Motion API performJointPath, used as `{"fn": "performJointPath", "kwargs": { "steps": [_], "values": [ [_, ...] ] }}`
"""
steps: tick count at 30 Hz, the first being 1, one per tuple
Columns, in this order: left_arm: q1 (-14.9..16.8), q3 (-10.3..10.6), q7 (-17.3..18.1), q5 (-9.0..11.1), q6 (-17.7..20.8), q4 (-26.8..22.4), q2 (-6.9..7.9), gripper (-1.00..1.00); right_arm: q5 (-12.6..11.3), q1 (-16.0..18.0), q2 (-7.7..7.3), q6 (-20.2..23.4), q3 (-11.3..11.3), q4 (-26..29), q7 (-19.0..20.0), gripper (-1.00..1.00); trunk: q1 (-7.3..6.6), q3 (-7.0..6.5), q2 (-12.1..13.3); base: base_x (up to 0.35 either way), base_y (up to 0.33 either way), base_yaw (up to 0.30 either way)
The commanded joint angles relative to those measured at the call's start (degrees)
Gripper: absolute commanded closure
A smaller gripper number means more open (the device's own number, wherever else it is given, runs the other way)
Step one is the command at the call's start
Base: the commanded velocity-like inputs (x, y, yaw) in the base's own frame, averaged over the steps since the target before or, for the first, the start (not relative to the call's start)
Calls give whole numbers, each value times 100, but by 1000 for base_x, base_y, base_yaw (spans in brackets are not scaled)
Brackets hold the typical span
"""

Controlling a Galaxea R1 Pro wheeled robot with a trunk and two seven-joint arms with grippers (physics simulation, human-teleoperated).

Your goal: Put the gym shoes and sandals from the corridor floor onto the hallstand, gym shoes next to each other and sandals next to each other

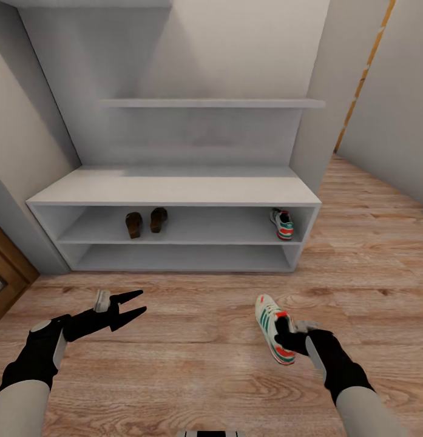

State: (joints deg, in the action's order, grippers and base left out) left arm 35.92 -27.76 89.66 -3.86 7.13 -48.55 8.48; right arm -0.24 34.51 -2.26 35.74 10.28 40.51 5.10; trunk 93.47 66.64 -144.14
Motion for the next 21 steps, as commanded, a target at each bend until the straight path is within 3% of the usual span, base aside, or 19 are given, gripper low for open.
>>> {"fn": "performJointPath", "kwargs": {
  "steps": [1,4,12,17,21],
  "values": [
    [4,-17,34,-41,60,-5,-4,-100,105,3,59,142,15,9,25,100,-1,5,-2,0,0,0],
    [3,-12,34,-44,60,-5,-9,-100,372,3,314,604,4,10,26,100,-1,5,-2,0,0,0],
    [4,-7,34,-45,60,-5,-12,-100,466,68,685,841,-7,8,24,100,-1,5,-2,0,0,0],
    [3,-1,34,-45,60,-5,-30,-100,477,520,773,1332,-8,29,22,100,-1,5,-2,0,0,0],
    [3,-1,34,-45,60,-5,-56,-100,476,813,778,1409,-8,177,24,100,-1,5,-2,0,0,0]
  ]
}}
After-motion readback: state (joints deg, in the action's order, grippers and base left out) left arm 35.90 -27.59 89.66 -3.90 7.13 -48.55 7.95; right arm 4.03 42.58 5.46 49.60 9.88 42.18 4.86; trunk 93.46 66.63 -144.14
